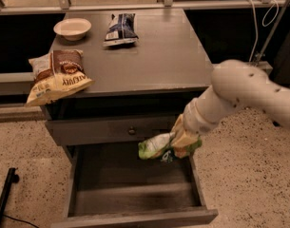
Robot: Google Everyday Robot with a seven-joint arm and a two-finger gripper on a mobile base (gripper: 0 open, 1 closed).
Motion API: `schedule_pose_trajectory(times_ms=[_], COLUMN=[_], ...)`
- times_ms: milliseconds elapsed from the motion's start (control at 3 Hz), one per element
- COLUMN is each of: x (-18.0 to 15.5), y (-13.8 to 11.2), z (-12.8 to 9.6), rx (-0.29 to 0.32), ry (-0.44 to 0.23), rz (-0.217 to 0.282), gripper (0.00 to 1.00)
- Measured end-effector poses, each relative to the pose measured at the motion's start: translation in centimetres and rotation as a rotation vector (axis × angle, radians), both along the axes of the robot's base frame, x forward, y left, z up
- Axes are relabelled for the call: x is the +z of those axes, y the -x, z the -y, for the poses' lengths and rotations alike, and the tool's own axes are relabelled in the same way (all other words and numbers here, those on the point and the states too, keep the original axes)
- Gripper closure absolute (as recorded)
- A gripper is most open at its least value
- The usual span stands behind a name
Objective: Place green rice chip bag into middle drawer
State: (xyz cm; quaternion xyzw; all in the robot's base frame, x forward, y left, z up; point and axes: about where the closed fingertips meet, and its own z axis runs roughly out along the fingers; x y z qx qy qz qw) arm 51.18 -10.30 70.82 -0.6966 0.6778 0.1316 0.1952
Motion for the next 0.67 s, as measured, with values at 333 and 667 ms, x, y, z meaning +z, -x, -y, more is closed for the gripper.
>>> schedule_pose_trajectory(times_ms=[333, 667], x=[-6.5, -12.9], y=[2.1, 2.4], z=[-0.1, -0.1], rx=[-0.071, -0.161], ry=[0.021, -0.048], rz=[-0.005, 0.041], gripper=[1.00, 0.96])
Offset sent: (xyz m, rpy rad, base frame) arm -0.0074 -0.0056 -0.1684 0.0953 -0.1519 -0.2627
